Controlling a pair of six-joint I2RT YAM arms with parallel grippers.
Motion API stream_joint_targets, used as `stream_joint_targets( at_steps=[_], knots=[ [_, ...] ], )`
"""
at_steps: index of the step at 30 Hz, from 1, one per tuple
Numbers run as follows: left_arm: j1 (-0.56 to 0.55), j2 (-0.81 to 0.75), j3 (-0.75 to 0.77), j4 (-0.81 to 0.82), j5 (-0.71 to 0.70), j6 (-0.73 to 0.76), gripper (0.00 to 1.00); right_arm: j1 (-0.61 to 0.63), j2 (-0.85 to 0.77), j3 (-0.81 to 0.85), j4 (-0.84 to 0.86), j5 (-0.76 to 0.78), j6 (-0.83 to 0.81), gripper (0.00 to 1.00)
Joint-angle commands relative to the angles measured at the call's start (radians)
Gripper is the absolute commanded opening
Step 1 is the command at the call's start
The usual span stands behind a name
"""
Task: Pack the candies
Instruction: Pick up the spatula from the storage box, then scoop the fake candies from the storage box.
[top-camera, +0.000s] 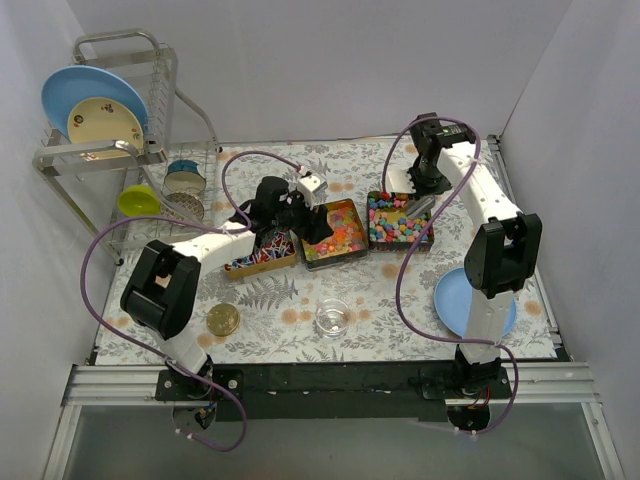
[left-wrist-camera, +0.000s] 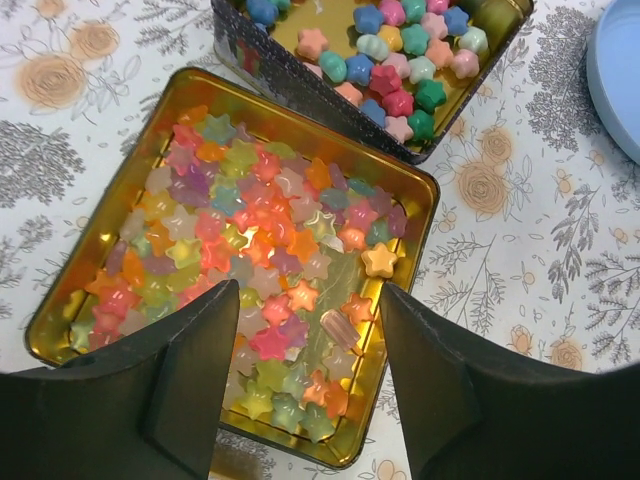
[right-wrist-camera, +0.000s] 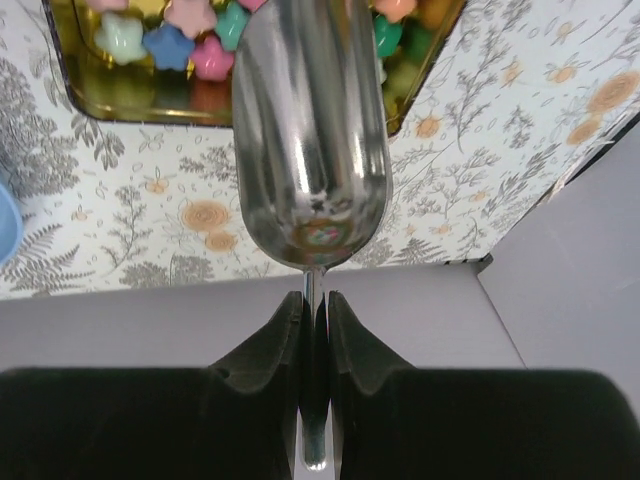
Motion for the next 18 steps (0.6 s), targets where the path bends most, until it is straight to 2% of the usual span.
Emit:
stream_joint_targets(
  at_steps=[1, 11, 18],
  knots=[
    [-0.003, 0.015, -0.018, -0.020, 0.049, -0.008, 0.56, 0.001, -0.064, -0.065, 0.066, 0.189, -0.153, 0.01],
    [-0.012, 0.044, -0.057, 0.015, 0.068, -0.016, 0.54, 0.030, -0.131, -0.258, 0.164, 0.298, -0.339, 0.01],
    [-0.016, 0.050, -0.080, 0.032, 0.092, -0.030, 0.54, 0.052, -0.069, -0.238, 0.089, 0.255, -0.221, 0.01]
  ],
)
